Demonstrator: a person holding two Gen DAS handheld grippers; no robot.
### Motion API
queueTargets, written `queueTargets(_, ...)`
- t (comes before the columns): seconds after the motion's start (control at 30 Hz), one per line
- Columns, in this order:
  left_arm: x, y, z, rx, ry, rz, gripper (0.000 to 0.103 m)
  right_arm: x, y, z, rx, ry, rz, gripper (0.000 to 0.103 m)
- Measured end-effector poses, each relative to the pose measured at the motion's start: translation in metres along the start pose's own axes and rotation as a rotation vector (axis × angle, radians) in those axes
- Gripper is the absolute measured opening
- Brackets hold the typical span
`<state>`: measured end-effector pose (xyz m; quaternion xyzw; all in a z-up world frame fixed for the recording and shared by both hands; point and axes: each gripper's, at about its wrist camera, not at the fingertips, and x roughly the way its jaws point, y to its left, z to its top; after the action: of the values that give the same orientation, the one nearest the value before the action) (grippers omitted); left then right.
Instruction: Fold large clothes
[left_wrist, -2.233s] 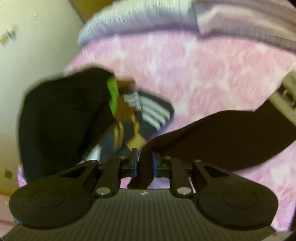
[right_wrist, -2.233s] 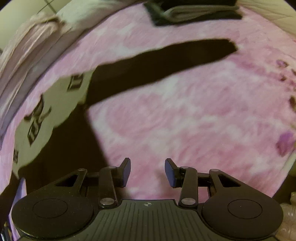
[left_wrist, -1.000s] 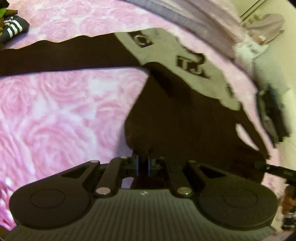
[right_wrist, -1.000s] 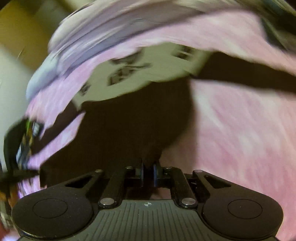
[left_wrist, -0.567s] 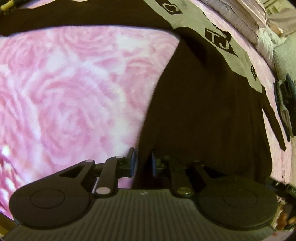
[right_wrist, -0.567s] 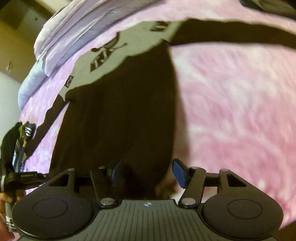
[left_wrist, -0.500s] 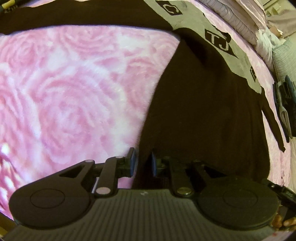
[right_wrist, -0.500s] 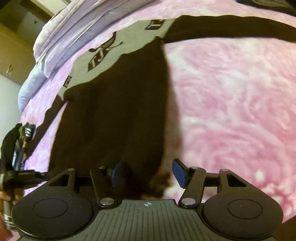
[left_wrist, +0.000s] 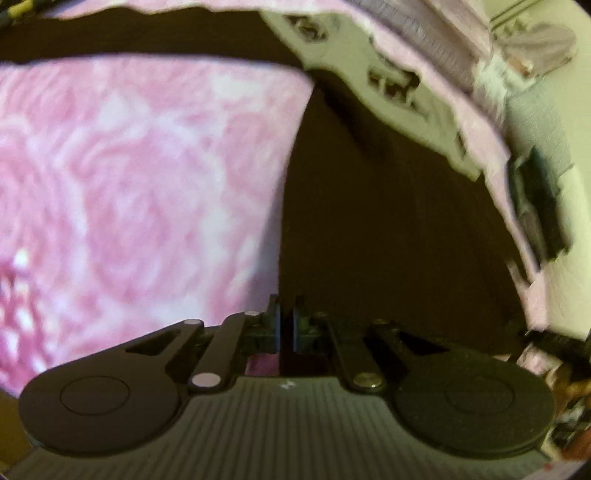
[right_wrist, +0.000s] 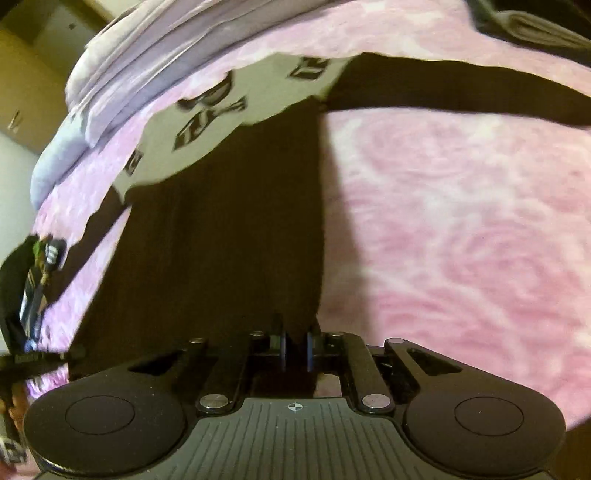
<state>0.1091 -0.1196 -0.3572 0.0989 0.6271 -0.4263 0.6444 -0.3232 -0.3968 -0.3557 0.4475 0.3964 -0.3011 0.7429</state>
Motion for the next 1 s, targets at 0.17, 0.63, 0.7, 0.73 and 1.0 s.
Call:
queueTargets(0.17, 0.03, -0.013, -0.026, 0.101, 0.058, 0.178, 0.011, 0.064, 0.02, -0.03, -0.146, 0.214, -0.213, 0.045)
queueTargets(0.63, 0.017, -0.038, 0.156, 0.41, -0.173, 0.257, 0.019, 0.028, 0.015, 0.099, -0.197, -0.129, -0.271, 0.048)
queueTargets(0.7, 0.031, -0.058, 0.192, 0.489, -0.21, 0.228, 0.019, 0.037, 0.025, 0.136, -0.249, -0.186, -0.238, 0.048)
queueTargets(0.73, 0.041, -0.071, 0.214, 0.539, -0.23, 0.201, 0.019, 0.04, 0.03, 0.152, -0.278, -0.208, -0.226, 0.048)
queueTargets(1.0, 0.119, -0.141, 0.337, 0.771, -0.274, 0.136, 0.035, 0.13, 0.061, 0.271, -0.532, -0.254, -0.186, 0.048)
